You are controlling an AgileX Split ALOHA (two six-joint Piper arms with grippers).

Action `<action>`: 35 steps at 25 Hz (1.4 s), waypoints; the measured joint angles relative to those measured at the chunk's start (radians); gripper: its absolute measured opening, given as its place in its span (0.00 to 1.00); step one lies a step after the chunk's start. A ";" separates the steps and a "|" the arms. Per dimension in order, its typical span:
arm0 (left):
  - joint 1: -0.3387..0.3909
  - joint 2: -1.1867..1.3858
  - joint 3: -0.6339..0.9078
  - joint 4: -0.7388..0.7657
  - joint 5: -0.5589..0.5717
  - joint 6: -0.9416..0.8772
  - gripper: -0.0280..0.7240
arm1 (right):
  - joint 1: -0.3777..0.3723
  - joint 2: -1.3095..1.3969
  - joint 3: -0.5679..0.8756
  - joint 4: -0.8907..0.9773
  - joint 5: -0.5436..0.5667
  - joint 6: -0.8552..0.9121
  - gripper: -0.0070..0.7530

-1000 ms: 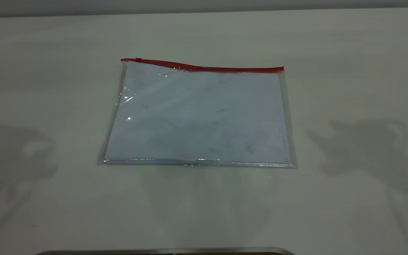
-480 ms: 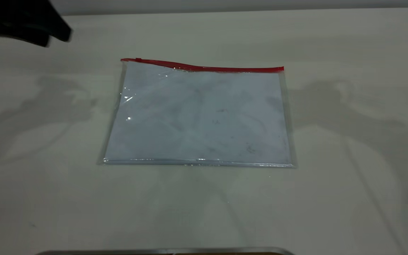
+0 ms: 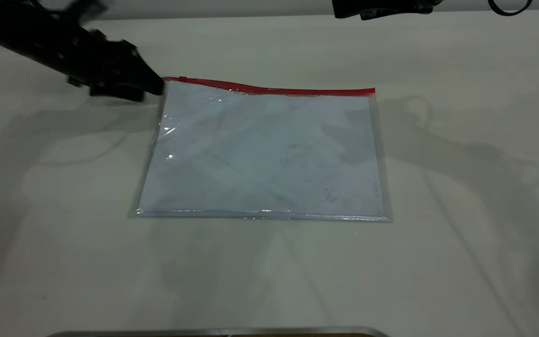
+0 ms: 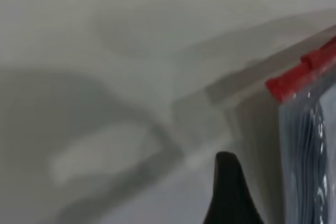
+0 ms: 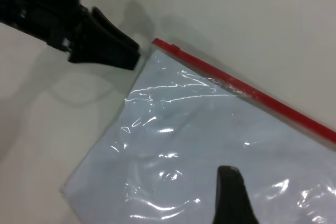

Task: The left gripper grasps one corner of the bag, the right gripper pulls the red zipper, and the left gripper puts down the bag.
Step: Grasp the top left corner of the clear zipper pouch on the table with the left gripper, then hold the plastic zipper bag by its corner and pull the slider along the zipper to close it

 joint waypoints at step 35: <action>-0.123 -0.037 -0.080 -0.003 0.103 0.879 0.11 | 0.111 0.471 -0.685 0.018 0.218 -0.008 0.69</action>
